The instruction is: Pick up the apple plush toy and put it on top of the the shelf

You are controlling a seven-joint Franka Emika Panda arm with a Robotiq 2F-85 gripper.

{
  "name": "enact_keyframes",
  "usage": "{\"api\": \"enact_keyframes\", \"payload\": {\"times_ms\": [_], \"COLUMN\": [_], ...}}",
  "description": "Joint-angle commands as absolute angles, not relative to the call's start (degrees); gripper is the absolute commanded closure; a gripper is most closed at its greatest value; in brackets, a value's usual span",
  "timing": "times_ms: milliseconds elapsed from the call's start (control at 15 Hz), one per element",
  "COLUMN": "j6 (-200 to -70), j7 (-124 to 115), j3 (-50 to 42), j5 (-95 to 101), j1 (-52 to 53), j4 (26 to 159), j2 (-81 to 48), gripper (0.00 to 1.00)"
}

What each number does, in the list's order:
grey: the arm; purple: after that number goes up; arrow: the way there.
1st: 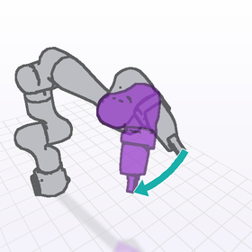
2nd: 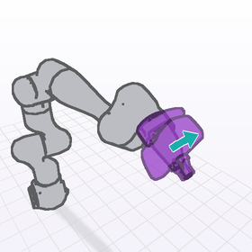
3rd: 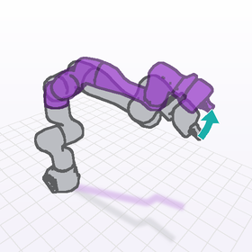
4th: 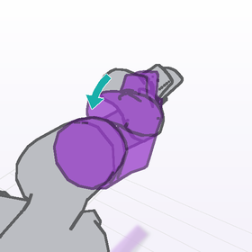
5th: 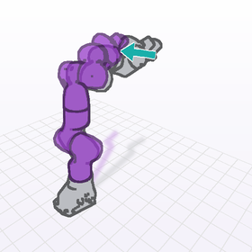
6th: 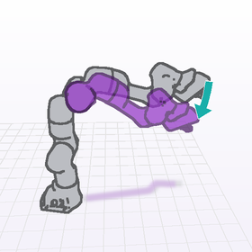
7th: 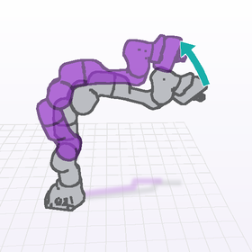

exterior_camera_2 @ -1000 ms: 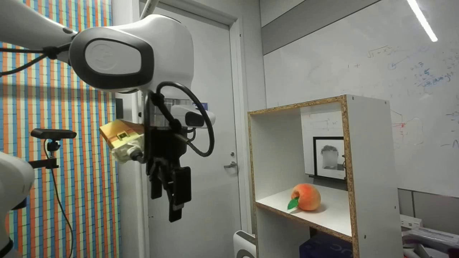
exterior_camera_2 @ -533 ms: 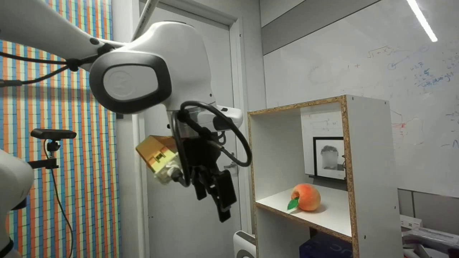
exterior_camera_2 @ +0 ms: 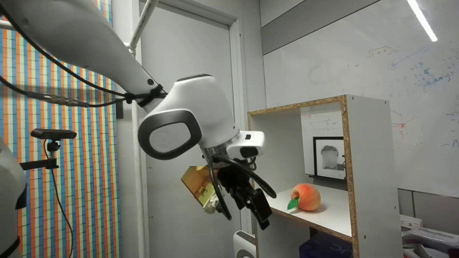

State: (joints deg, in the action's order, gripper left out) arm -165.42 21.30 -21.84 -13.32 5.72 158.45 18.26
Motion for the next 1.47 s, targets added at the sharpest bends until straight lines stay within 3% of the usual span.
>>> {"api": "enact_keyframes", "payload": {"times_ms": [0, 1067, 1133, 1200, 1400], "j6": [-173.5, -179.4, -179.6, -179.7, -179.0], "j7": [20.5, 21.0, 21.1, 21.5, 21.9], "j3": [-22.4, -18.5, -18.1, -17.4, -16.6], "j5": [-18.9, -34.6, -34.9, -35.5, -34.6], "j1": [11.3, 11.3, 11.0, 10.6, 9.6], "j4": [152.1, 130.4, 129.9, 129.8, 130.8], "j2": [8.1, -11.9, -12.5, -12.6, -11.5], "gripper": [0.0, 0.0, 0.25, 0.26, 0.47]}}
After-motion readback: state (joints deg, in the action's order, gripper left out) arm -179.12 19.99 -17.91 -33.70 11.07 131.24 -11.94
